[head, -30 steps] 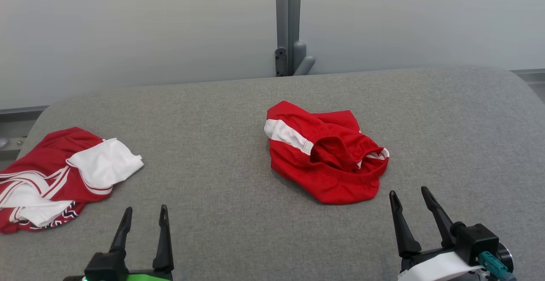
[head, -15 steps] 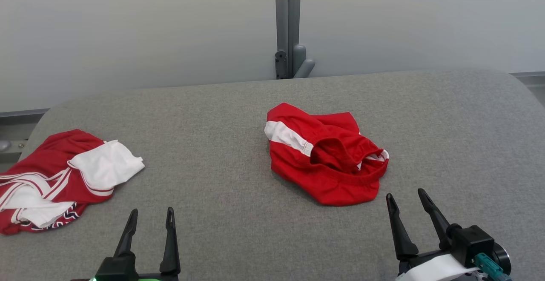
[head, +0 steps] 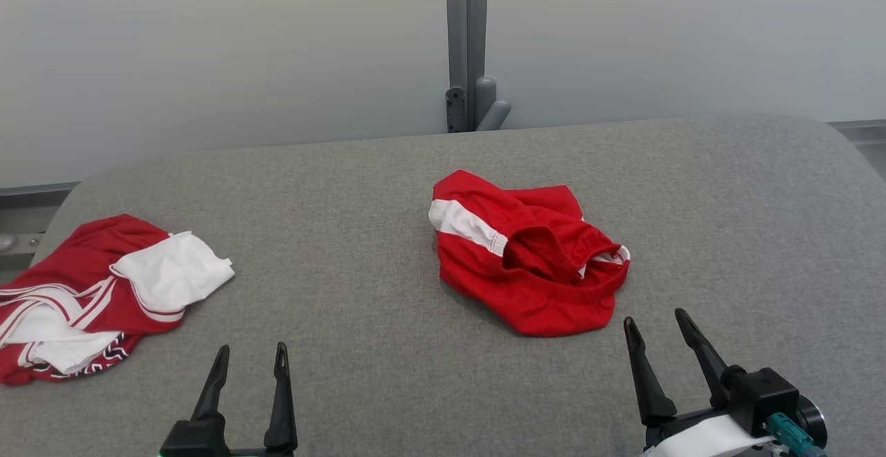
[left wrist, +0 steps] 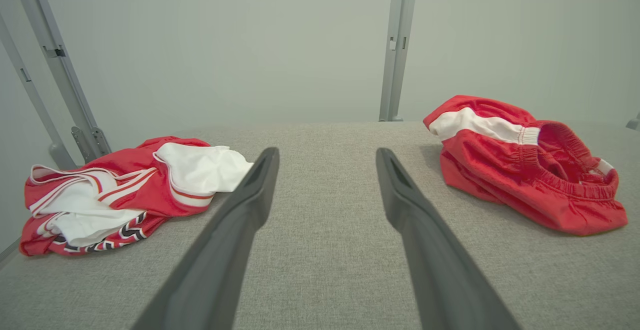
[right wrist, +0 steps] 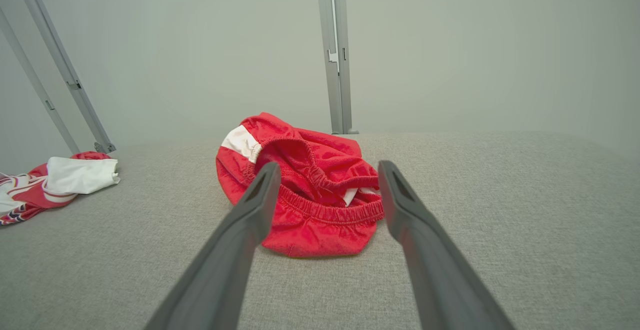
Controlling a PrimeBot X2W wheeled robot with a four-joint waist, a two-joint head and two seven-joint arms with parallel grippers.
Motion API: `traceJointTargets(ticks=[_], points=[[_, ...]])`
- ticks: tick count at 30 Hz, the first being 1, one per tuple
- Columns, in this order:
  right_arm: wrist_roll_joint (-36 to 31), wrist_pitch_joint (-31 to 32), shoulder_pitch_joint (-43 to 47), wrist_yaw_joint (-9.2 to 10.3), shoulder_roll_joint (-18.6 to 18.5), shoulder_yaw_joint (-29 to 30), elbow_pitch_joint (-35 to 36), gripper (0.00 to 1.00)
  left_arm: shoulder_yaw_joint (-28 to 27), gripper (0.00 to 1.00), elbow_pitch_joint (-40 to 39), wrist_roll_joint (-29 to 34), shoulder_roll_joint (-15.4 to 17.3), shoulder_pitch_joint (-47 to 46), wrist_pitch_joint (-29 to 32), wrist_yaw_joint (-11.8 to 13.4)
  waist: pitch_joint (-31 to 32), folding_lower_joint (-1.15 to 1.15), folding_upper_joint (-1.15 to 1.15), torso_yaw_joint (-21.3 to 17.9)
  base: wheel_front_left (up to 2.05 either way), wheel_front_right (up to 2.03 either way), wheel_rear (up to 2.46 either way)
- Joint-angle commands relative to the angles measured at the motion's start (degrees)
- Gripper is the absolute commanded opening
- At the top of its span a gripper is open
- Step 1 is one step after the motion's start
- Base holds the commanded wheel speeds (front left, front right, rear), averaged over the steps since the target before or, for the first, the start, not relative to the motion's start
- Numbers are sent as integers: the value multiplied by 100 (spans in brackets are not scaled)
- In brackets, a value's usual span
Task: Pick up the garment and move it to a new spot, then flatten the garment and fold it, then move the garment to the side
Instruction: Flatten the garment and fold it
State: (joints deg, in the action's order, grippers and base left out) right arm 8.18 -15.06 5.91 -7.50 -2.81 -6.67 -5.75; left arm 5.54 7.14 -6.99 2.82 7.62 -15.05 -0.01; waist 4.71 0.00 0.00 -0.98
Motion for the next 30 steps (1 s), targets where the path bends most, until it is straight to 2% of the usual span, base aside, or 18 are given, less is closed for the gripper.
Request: traceJointTargets(ticks=[1,10,16,25,30], points=[[-28,-21,46,2,-16,-5,4,100,14,100,9,-41,14,33,-14,29,9,0,0,-6,0,0,0],[-35,-21,-16,2,-15,24,-20,100,138,100,101,-121,13,-47,-15,-35,-42,0,0,-95,0,0,0],[-25,-21,-132,2,-16,95,-32,100,356,100,478,-357,13,-434,-15,-190,-199,0,0,-379,0,0,0],[183,-21,-202,2,-14,224,-45,100,1263,100,1417,-630,14,-1678,34,-403,-502,0,0,-996,0,0,0],[351,-21,-290,2,-10,281,-45,100,1782,100,1648,-954,17,-2545,614,-261,-694,0,0,-1372,0,0,0]])
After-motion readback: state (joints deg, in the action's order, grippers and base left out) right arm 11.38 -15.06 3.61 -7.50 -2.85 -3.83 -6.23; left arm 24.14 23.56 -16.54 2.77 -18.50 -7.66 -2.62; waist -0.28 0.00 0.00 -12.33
